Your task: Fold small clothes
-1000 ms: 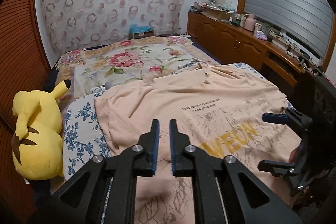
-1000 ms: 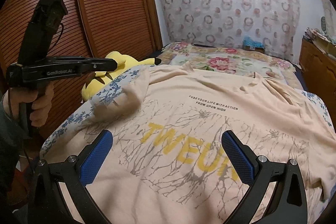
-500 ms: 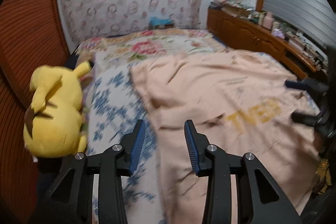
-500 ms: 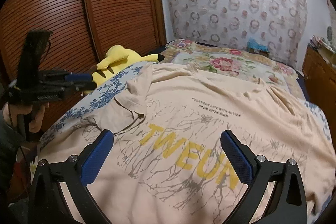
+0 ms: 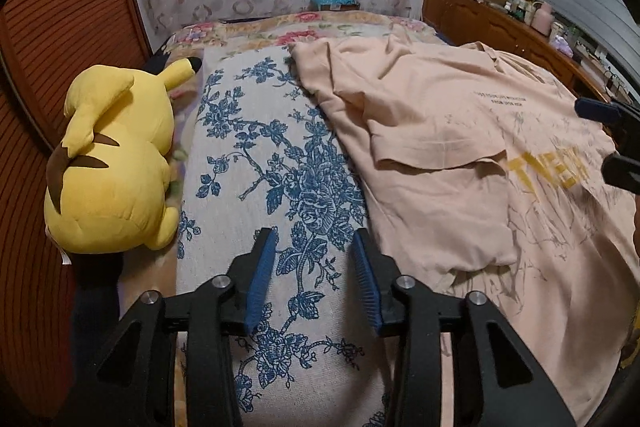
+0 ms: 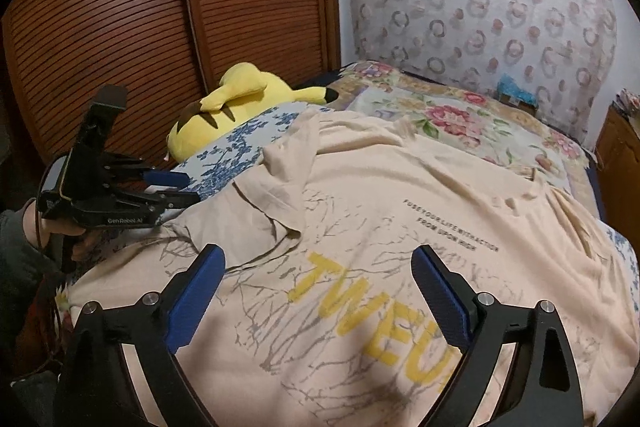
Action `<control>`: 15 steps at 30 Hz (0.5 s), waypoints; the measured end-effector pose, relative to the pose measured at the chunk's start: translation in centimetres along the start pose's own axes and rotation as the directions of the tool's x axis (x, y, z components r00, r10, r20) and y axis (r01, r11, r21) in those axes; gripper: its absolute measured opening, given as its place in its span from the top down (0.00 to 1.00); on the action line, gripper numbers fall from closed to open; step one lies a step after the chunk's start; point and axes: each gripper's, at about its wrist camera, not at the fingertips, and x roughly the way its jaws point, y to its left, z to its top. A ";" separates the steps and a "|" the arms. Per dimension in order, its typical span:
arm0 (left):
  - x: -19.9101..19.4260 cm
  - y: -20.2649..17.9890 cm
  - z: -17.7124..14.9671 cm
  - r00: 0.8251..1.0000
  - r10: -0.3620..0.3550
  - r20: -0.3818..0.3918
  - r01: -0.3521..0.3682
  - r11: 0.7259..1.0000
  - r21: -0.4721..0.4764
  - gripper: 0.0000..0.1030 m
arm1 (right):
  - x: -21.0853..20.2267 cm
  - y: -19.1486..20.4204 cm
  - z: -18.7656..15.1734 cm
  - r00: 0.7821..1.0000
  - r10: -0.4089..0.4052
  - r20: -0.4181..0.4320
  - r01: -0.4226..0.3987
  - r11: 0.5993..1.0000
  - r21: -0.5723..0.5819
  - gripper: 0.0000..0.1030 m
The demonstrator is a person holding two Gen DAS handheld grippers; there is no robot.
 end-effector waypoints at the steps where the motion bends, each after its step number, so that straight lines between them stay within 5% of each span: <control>1: 0.0 0.1 0.0 1.000 -0.003 0.001 0.003 1.000 -0.002 0.59 | 0.1 0.0 0.1 1.000 0.003 0.000 -0.003 1.000 -0.001 0.10; 6: 0.2 -0.3 -0.2 1.000 -0.019 0.020 0.019 1.000 0.019 0.42 | 0.7 -0.2 0.3 1.000 0.015 -0.017 -0.015 1.000 0.002 0.16; 15: 0.2 -0.2 -0.2 1.000 -0.006 0.016 0.006 1.000 0.010 0.33 | 2.0 -0.3 1.3 0.998 0.047 -0.042 -0.048 0.998 -0.026 0.40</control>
